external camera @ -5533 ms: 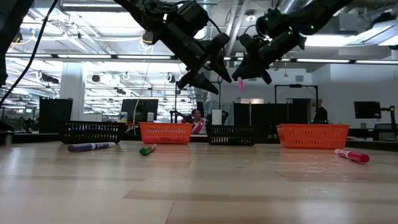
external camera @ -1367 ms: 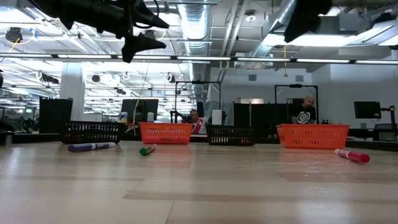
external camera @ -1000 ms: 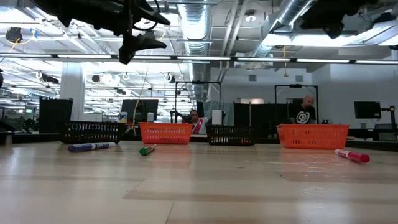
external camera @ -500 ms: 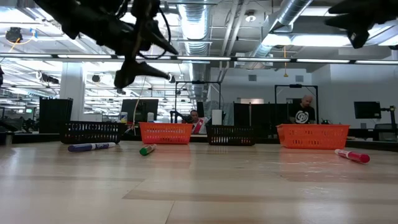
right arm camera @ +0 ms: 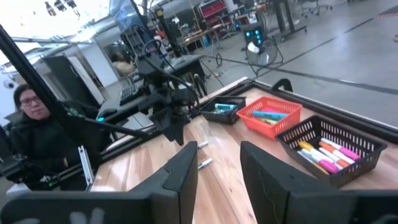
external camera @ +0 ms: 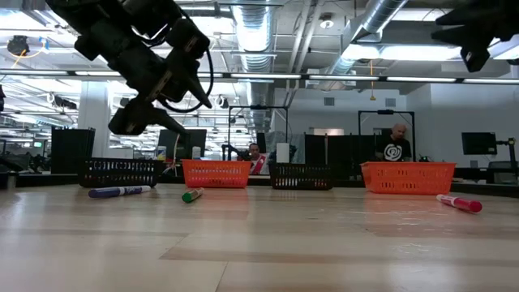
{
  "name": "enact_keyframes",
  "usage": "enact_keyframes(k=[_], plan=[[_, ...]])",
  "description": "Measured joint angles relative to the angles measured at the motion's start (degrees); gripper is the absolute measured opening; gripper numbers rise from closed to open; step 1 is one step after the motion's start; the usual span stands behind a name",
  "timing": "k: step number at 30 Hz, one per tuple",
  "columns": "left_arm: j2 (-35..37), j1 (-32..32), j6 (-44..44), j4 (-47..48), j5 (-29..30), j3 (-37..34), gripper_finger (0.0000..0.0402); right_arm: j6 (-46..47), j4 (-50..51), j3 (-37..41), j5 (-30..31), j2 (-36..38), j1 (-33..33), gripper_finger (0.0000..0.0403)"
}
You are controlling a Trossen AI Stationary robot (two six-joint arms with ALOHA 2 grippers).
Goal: Pick & Place Markers
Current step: Put the small dark blue marker pen into the right orange bin
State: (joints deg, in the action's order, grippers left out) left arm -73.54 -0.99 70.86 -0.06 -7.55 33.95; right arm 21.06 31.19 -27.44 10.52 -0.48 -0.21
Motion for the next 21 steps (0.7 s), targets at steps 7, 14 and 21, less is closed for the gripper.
enact_keyframes(k=[7, 14, 21], plan=[[0.1, 0.2, 0.1, -2.1, -0.2, 0.0, 0.0237, 0.0, 0.1, 0.0, 0.0, -0.2, 0.0, 0.011], [0.1, -0.1, 4.6, -3.4, 4.0, 0.0, 0.0237, 0.0, 0.1, 0.0, -0.1, -0.2, 0.1, 0.011], [0.1, 0.7, 5.8, -1.0, 9.6, 1.0, 0.0237, 0.0, 1.6, 0.0, 0.0, -0.2, 0.1, 0.011]])
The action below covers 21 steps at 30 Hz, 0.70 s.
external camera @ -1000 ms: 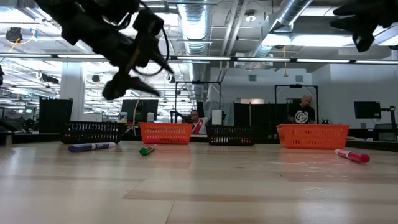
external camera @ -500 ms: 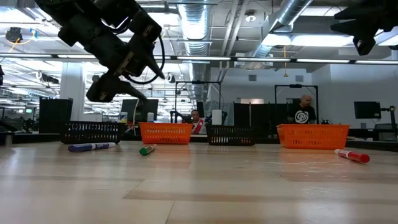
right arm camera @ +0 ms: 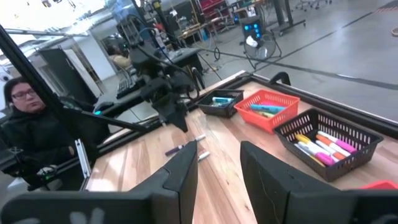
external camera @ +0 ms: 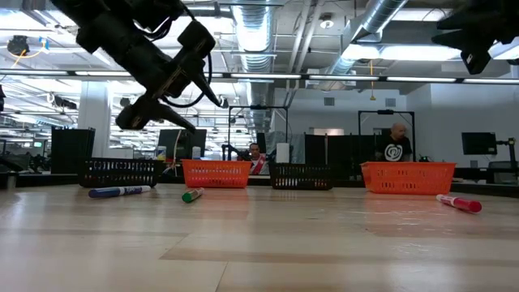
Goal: Pick & Place Markers
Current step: Put the small dark blue marker pen into the right orange bin
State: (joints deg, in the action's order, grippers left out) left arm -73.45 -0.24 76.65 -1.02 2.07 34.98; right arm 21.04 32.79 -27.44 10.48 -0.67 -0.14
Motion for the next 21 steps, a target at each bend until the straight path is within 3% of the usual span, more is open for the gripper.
enact_keyframes(k=[10, 21], plan=[[0.0, 0.1, 0.1, 32.9, 2.3, 9.8, 0.0237, -0.5, 0.2, 0.0, 0.0, 0.0, 0.0, 0.0111], [-5.3, 0.2, 3.3, 40.5, 4.6, 10.3, 0.0237, -0.5, 0.2, 0.0, 0.0, 0.0, 0.0, 0.0111]])
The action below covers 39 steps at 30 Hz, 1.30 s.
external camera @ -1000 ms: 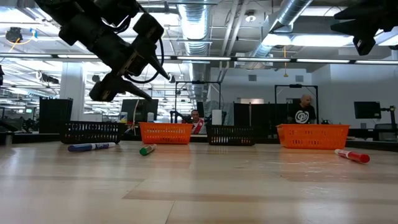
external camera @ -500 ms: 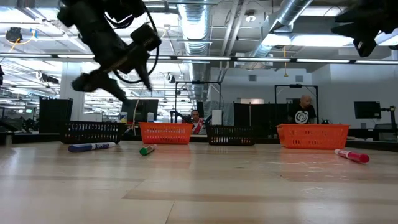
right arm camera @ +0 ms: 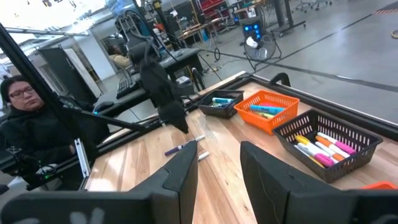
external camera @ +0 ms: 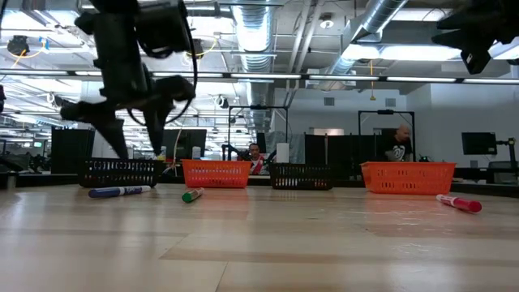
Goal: Pick & Place Markers
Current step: Put the small dark blue marker pen into the right orange bin
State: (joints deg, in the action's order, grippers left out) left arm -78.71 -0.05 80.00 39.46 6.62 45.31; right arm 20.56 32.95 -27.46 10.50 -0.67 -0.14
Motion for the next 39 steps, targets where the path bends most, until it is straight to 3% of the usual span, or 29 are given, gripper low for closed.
enact_keyframes(k=[12, 39], plan=[[-8.2, 0.1, 0.0, -0.8, -2.3, 0.0, 0.0237, 0.0, -1.4, 0.0, 0.0, 0.0, 0.0, 0.0111], [-9.6, -0.1, 0.0, -2.5, -0.3, -0.1, 0.0237, 0.0, -1.7, 0.0, 0.0, 0.0, 0.0, 0.0111]])
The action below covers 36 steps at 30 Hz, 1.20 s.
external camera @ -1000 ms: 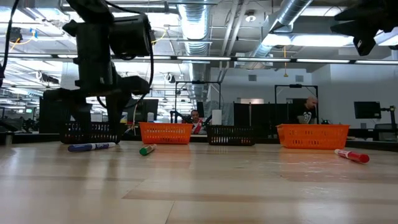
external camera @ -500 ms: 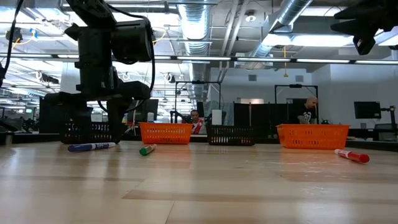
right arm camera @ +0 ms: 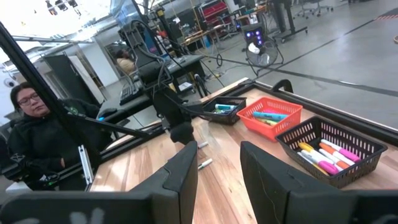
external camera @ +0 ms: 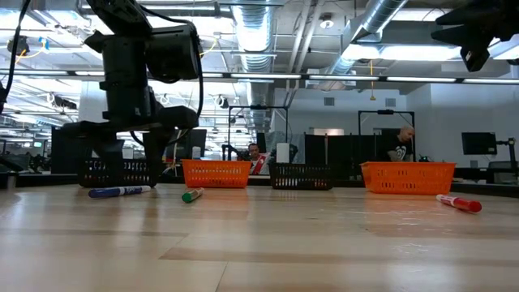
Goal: Pick & Place Markers
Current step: Put the small dark blue marker pen into the right orange bin
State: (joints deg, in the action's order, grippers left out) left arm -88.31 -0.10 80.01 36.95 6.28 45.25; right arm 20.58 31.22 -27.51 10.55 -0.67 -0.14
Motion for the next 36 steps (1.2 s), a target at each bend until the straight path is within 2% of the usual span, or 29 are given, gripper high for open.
enact_keyframes(k=[7, 18, 26, 30, 36], plan=[[0.0, 0.1, 0.0, -0.5, 0.3, 0.0, 0.0237, 0.0, 0.0, 0.0, 0.0, 0.0, 0.0, 0.0111], [-2.4, 0.1, 1.8, -0.7, -6.6, 0.0, 0.0237, 0.0, 0.0, 0.0, 0.0, 0.0, 0.0, 0.0111], [-5.8, 0.0, 1.9, -0.1, -8.0, 0.3, 0.0234, 0.0, 0.0, 0.0, 0.0, 0.0, 0.0, 0.0111], [-5.4, 0.1, 1.9, 0.0, -7.6, 0.2, 0.0212, 0.0, 0.0, 0.0, 0.0, 0.0, 0.0, 0.0111], [-5.3, 0.1, 1.9, 0.7, -6.9, 0.1, 0.0151, 0.0, 0.0, 0.0, 0.0, 0.0, 0.0, 0.0111]])
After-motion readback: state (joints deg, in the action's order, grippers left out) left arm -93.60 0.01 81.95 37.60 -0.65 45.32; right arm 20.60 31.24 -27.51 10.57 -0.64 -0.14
